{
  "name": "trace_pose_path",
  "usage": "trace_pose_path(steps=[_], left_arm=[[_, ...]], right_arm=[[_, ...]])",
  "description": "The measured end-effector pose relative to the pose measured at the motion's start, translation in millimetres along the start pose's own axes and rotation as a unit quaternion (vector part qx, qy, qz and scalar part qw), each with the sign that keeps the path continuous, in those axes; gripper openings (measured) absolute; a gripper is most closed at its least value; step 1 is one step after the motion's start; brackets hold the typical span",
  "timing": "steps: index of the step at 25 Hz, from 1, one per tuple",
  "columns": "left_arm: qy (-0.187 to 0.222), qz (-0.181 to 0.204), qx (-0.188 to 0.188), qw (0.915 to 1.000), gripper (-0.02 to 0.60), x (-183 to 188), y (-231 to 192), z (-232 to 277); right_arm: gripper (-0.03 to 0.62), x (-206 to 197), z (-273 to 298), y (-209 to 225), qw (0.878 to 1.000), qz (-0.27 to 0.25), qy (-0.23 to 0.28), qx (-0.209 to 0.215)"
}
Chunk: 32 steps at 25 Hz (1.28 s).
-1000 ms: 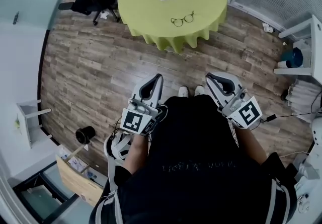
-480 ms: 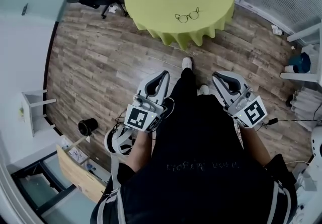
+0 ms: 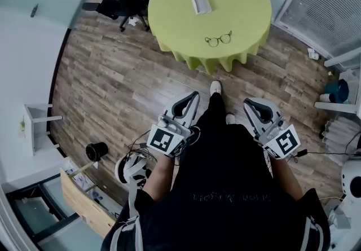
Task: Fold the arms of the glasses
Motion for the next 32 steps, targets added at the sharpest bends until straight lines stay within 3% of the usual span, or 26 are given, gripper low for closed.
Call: trace_pose_path(steps=[9, 15, 22, 28, 32], left_arm=[[-0.018, -0.013, 0.017, 0.9996, 0.018, -11.2, -63.8, 25.5], [-0.007, -0.043, 0.016, 0.9989, 0.019, -4.7, -108.2, 60.4], [0.011, -0.046, 0.014, 0.9988, 0.018, 8.2, -167.2, 88.6], [-0.007, -0.057, 0.014, 0.9983, 0.018, 7.2, -202.5, 102.5], [-0.015, -0.052, 0.003, 0.9985, 0.018, 7.1, -204.5, 110.9]], right_arm=[[0.032, -7.3, 53.5, 42.5, 0.999, 0.019, -0.034, -0.003], [0.032, -10.3, 98.6, 81.5, 0.998, 0.018, -0.065, -0.001], [0.032, -4.7, 152.2, 118.4, 0.996, 0.026, -0.083, -0.005], [0.032, -2.9, 171.1, 140.0, 0.996, 0.026, -0.085, -0.025], [0.032, -6.5, 168.2, 154.8, 0.994, 0.034, -0.091, -0.039]])
Point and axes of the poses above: the fingertips, and each gripper's own axes: z forward along the fingers, y to its right, x out of its top, the point moved 2 cm from there along -z, backward along the fingers, and after that the axes turned 2 degrees about y, right-handed, at the moved point
